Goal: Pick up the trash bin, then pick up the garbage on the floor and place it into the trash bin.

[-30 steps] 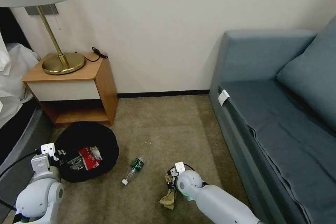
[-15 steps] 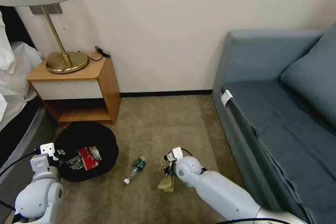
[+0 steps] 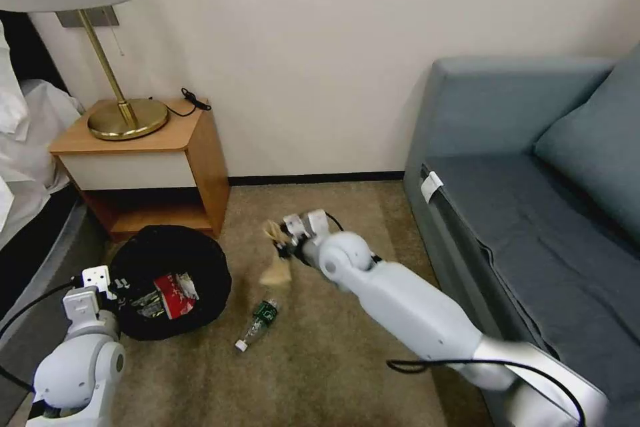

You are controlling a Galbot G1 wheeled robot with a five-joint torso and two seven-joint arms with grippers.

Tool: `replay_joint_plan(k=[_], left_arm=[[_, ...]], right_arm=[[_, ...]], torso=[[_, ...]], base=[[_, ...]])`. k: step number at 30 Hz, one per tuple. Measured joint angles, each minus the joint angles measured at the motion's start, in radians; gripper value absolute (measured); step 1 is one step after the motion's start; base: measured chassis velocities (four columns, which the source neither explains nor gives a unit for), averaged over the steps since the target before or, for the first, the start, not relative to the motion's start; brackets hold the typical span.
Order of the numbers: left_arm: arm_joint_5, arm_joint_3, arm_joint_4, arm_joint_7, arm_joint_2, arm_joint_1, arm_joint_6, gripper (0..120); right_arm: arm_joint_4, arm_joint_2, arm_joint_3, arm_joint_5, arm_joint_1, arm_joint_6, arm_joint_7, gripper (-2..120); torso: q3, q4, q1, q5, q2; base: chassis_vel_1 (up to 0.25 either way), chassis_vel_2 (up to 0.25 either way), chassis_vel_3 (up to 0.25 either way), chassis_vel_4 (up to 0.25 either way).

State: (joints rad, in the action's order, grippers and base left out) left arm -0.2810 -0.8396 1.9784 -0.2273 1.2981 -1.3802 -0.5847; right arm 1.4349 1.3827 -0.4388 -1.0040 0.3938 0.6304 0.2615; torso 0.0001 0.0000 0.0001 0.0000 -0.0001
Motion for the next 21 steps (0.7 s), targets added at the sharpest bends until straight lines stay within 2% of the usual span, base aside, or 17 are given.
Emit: replay_joint_plan(k=[2, 6, 8, 10, 12, 18, 21], left_arm=[[0.0, 0.001, 0.001, 0.0, 0.0, 0.001, -0.001, 2], [0.005, 0.01, 0.009, 0.0, 0.007, 0.007, -0.007, 2], [0.007, 0.011, 0.009, 0.0, 0.007, 0.007, -0.007, 2], [0.011, 0.015, 0.014, 0.002, 0.01, 0.005, -0.007, 2], [0.011, 0.015, 0.014, 0.002, 0.01, 0.005, -0.007, 2], [0.012, 0.015, 0.021, 0.008, 0.019, 0.0, -0.007, 2], [0.012, 0.013, 0.023, 0.011, 0.02, -0.004, -0.005, 2]], right_arm=[[-0.002, 0.006, -0.006, -0.001, -0.009, -0.003, -0.003, 1], [-0.046, 0.081, -0.075, -0.011, -0.09, -0.04, -0.029, 1], [-0.052, 0.09, -0.081, -0.011, -0.096, -0.044, -0.03, 1], [-0.087, 0.146, -0.115, -0.01, -0.114, -0.073, -0.032, 1], [-0.087, 0.146, -0.115, -0.01, -0.114, -0.073, -0.032, 1], [-0.132, 0.21, -0.218, 0.016, -0.122, -0.127, -0.043, 1], [-0.147, 0.226, -0.231, 0.027, -0.104, -0.137, -0.042, 8]], torso=[[0.0, 0.0001, 0.0, -0.0001, 0.0], [0.0, 0.0, 0.0, -0.0003, 0.0], [0.0, 0.0, 0.0, -0.0003, 0.0], [0.0, 0.0001, 0.0, -0.0003, 0.0], [0.0, 0.0001, 0.0, -0.0003, 0.0], [0.0, 0.0, 0.0, -0.0003, 0.0], [0.0, 0.0003, 0.0, -0.0002, 0.0]], base=[[0.0, 0.0, 0.0, 0.0], [0.0, 0.0, 0.0, 0.0], [0.0, 0.0, 0.0, 0.0], [0.0, 0.0, 0.0, 0.0], [0.0, 0.0, 0.0, 0.0], [0.0, 0.0, 0.0, 0.0], [0.0, 0.0, 0.0, 0.0]])
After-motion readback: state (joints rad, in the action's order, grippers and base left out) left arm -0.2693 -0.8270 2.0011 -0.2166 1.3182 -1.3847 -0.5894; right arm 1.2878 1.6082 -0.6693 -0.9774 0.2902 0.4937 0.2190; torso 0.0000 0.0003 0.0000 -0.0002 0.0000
